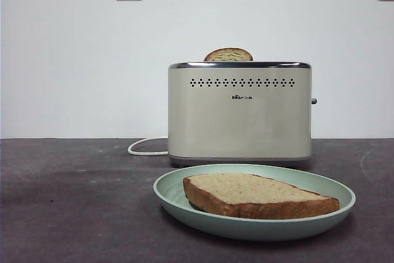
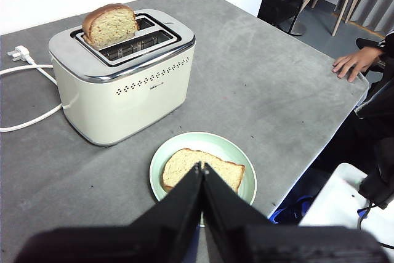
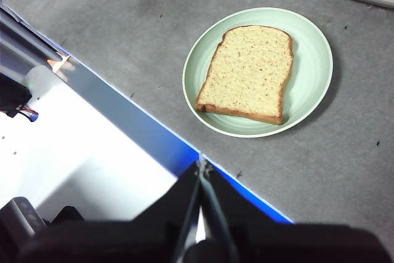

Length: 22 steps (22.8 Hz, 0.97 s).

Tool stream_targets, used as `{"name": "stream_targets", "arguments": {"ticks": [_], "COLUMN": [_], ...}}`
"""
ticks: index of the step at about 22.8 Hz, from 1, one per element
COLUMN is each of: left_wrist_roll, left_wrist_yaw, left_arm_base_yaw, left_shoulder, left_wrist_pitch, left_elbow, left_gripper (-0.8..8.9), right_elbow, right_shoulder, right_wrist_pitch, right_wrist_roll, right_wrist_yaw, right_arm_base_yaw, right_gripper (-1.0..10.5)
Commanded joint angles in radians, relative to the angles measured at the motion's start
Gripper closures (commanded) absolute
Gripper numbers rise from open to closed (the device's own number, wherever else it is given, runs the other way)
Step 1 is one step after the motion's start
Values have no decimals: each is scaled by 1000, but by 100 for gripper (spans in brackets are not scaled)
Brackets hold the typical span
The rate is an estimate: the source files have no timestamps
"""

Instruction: Take the bread from the toaster,put the bread on the plate,put the plate on the table

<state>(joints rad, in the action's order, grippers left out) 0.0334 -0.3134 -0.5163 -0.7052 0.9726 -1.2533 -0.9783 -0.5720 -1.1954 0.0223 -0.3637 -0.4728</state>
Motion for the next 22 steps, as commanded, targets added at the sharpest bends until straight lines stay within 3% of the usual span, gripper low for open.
{"name": "stream_targets", "arguments": {"ticks": [1,16,22], "left_wrist_roll": [-11,-15,-31], "left_wrist_yaw": [-2,2,135], "left_arm_base_yaw": [0,0,1], "left_shoulder": [2,-4,-4], "left_wrist_pitch": [-4,-30,-60], "left_elbow": [1,1,2], "left_gripper": [822,817,817], "right_elbow": [9,9,9], "right_shoulder": [1,1,1], "right_wrist_pitch": [5,5,5], "right_wrist_roll": [6,6,6], "right_wrist_yaw": [3,3,3], "right_arm_base_yaw": [-2,-2,-2], "right_gripper": [943,943,943]}}
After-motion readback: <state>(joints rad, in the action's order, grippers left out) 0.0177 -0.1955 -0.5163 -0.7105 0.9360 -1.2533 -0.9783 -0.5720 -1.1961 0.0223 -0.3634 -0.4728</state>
